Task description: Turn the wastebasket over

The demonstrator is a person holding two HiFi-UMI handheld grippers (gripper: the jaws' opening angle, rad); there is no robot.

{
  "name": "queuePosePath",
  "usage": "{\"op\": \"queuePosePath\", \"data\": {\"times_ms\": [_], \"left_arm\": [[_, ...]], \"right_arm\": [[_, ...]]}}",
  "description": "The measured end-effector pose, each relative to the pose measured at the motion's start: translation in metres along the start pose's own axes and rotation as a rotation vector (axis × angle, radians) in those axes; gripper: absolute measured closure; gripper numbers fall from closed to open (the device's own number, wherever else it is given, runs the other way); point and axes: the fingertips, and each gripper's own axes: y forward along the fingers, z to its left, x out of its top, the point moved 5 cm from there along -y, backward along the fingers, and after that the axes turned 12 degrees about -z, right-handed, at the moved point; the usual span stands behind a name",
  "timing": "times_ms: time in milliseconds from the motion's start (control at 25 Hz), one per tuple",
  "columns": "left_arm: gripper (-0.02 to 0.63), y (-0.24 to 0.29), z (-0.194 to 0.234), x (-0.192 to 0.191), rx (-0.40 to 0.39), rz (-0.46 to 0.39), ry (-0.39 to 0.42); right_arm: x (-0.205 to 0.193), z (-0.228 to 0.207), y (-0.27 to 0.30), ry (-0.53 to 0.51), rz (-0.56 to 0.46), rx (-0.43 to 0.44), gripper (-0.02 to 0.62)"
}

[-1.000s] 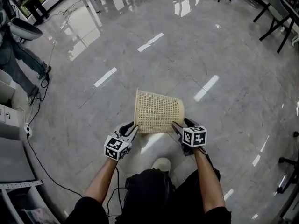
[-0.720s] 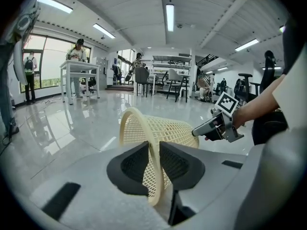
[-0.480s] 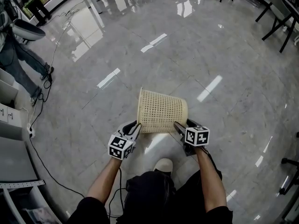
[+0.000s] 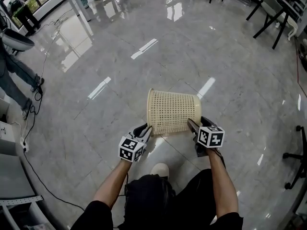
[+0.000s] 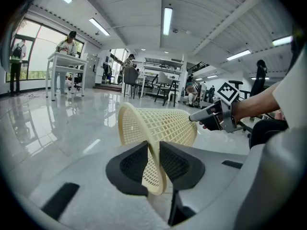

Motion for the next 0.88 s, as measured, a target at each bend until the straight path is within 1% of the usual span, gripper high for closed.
{"op": "queuePosePath", "data": {"times_ms": [120, 240, 320, 440, 560, 640, 720, 840, 880], "left_arm": [[0.528, 0.027, -0.021, -0.001, -0.053, 0.011, -0.006], [0.522, 0.048, -0.036, -0.002, -0.088, 0.025, -0.017], [0.518, 0.058, -0.043, -0.005, -0.104, 0.036, -0.030], [0.509, 0.066, -0.051, -0.013, -0.116, 0.058, -0.043], [0.505, 0.068, -0.048, -0.026, -0.094, 0.091, -0.068], [0.502, 0.068, -0.040, -0.032, -0.068, 0.110, -0.096], [0.502, 0.063, -0.029, -0.037, -0.032, 0.121, -0.121], [0.501, 0.050, -0.018, -0.044, 0.008, 0.132, -0.090], [0.501, 0.046, -0.015, -0.044, 0.019, 0.124, -0.078]], "right_arm": [[0.024, -0.021, -0.026, -0.023, -0.060, -0.057, 0.307], [0.043, -0.031, -0.048, -0.062, -0.102, -0.095, 0.307], [0.055, -0.031, -0.060, -0.097, -0.126, -0.106, 0.307], [0.067, -0.026, -0.072, -0.151, -0.145, -0.096, 0.307], [0.070, -0.014, -0.072, -0.245, -0.130, -0.076, 0.308], [0.071, -0.005, -0.069, -0.332, -0.125, -0.089, 0.320], [0.072, 0.006, -0.065, -0.416, -0.127, -0.102, 0.437], [0.070, 0.027, -0.057, -0.511, -0.131, -0.075, 0.439], [0.070, 0.034, -0.053, -0.536, -0.129, -0.065, 0.439]]}}
